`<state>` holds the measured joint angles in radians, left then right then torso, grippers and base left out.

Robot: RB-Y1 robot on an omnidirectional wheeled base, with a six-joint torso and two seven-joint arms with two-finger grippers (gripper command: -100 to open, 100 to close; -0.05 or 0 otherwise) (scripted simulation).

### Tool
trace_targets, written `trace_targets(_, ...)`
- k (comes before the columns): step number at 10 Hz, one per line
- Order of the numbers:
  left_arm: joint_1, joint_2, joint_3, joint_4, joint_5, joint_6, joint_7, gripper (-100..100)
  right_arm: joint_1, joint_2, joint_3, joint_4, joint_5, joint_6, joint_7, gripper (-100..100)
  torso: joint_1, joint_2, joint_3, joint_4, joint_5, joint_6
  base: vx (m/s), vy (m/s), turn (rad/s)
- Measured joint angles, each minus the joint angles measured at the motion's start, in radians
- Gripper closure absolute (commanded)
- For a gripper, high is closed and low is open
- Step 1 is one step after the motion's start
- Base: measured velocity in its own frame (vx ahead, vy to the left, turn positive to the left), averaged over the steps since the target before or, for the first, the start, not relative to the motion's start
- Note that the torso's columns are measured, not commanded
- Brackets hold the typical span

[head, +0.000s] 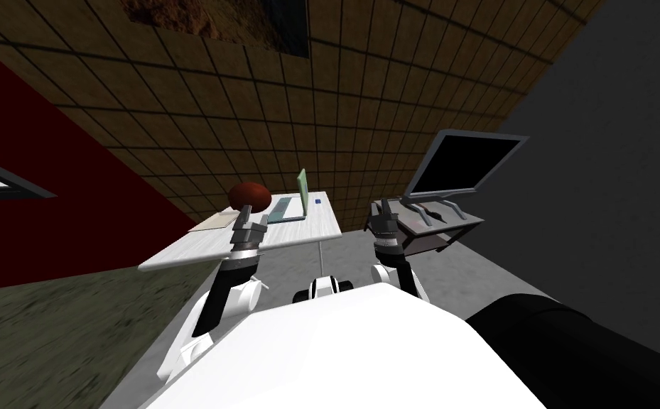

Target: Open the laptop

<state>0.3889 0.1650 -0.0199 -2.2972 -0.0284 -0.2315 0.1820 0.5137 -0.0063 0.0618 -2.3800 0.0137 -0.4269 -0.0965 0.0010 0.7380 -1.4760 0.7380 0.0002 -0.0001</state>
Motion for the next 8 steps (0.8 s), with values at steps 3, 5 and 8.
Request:
trace_targets(3, -0.053, 0.009, -0.011, -0.002, 0.032, 0.083, 0.021, -100, 0.000, 0.000, 0.000, 0.000, 0.000, 0.000, 0.000, 0, -0.001, 0.000, 0.000, 0.000, 0.000, 0.000, -0.016, -0.073, 0.001)
trace_targets(5, -0.077, 0.014, -0.015, -0.006, 0.051, 0.129, 0.035, -100, 0.000, 0.000, 0.000, 0.000, 0.000, 0.000, 0.000, 0, -0.001, 0.000, 0.000, 0.000, 0.000, 0.000, -0.007, -0.062, 0.003)
trace_targets(8, -0.132, 0.015, -0.027, -0.010, 0.086, 0.211, 0.059, -100, 0.000, 0.000, 0.000, 0.000, 0.000, 0.000, 0.000, 0, -0.001, 0.000, 0.000, 0.000, 0.000, 0.000, -0.013, -0.080, 0.006)
